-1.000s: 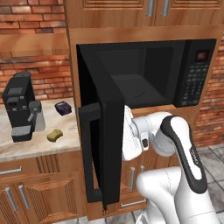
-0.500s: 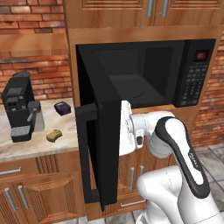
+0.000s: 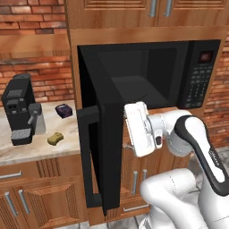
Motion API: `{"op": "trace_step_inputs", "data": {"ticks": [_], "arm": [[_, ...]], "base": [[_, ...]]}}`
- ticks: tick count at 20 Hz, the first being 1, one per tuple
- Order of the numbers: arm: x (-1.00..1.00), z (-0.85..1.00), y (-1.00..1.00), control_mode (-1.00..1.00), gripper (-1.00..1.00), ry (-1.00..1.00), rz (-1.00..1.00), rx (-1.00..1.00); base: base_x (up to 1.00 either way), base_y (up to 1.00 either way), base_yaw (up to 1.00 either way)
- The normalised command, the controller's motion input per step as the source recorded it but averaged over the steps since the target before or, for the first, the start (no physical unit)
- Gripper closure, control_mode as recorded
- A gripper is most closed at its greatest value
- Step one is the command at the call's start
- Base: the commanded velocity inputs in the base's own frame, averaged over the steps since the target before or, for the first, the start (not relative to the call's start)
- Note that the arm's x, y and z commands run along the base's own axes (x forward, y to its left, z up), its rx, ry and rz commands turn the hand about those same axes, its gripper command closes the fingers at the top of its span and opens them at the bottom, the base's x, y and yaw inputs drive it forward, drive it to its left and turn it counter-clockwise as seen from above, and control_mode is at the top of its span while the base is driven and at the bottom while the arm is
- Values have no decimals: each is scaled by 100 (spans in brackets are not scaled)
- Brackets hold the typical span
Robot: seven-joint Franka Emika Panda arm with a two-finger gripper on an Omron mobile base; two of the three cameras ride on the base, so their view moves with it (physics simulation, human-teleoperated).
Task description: Place the sponge inside the microwave to prepare for sanitizing.
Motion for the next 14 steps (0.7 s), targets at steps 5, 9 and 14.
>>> {"op": "trace_step_inputs", "data": {"ticks": [5, 9, 14], "arm": [[11, -7, -99, -100, -100, -19, 4, -12], [23, -82, -42, -100, -100, -2, 9, -39], [16, -42, -79, -100, -100, -33, 21, -35]], "base": [[0, 0, 0], [0, 0, 0], [0, 0, 0]]}}
